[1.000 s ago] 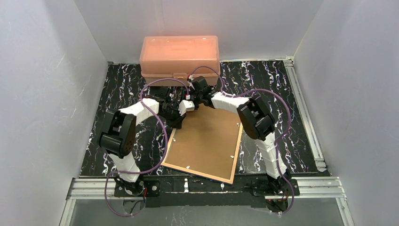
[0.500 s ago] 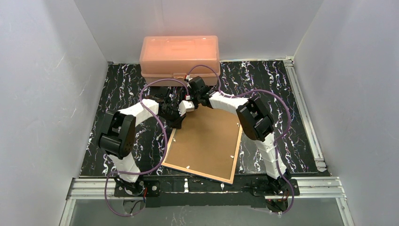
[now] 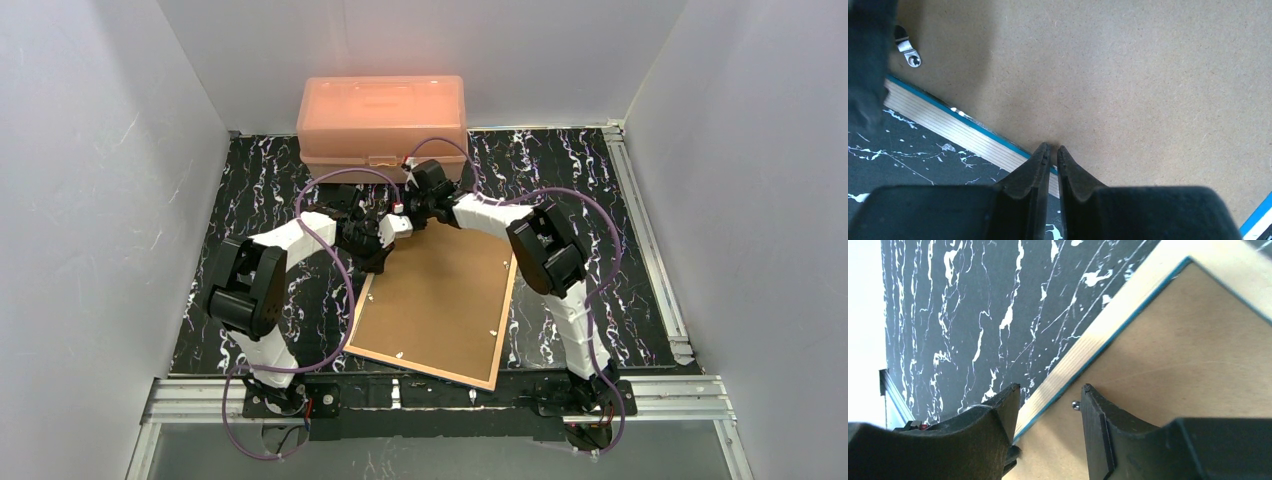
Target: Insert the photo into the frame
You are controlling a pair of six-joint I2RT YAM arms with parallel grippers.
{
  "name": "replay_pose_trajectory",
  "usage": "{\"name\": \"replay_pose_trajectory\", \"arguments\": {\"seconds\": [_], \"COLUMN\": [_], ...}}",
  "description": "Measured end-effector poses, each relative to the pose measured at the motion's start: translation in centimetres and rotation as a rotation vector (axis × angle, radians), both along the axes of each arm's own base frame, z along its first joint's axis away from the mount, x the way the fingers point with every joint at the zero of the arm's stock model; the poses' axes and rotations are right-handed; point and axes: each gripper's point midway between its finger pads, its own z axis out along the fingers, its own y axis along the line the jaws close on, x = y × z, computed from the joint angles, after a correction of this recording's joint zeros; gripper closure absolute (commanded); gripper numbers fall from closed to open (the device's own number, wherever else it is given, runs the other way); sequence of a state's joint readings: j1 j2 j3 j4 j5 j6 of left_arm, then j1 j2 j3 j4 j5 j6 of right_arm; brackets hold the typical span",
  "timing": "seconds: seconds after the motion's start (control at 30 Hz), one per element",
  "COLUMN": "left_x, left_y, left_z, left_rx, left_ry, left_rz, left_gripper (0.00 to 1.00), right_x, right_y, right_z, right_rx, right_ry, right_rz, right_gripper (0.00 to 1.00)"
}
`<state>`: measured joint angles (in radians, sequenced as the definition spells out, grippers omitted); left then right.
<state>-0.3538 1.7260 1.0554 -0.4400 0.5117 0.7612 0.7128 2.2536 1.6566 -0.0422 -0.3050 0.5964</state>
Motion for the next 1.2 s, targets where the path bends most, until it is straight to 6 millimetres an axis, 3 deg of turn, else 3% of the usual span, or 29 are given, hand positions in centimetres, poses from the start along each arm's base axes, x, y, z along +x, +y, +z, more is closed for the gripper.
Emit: {"name": "replay_pose_trajectory", "arguments": {"seconds": [0.33, 0.63, 0.97, 1.2], "left_x": [1.3, 4.5, 5.3, 5.3], "left_y": [-0.3, -1.0, -0.7, -0.7], "left_z": [0.1, 0.1, 0.0, 0.0], "left_rx": [-0.008, -0.005, 0.016, 0.018], "left_ry": [-0.017, -0.056, -0.091, -0.097], "left_rz": [0.068, 0.122, 0.131, 0.118], "left_gripper": [0.87, 0.88, 0.89, 0.90], "right_x": [1.3, 1.2, 0.8, -0.7], "right_y": [-1.2, -1.1, -3.7, -2.5], "right_z": [0.2, 0.1, 0.1, 0.2], "right_rx": [0.047, 0.079, 0.102, 0.137], "right_ry": [0.037, 0.049, 0.118, 0.153], "right_rz": [-0.035, -0.040, -0.130, -0.142], "right_gripper": [0.44, 0.43, 0.43, 0.51]}}
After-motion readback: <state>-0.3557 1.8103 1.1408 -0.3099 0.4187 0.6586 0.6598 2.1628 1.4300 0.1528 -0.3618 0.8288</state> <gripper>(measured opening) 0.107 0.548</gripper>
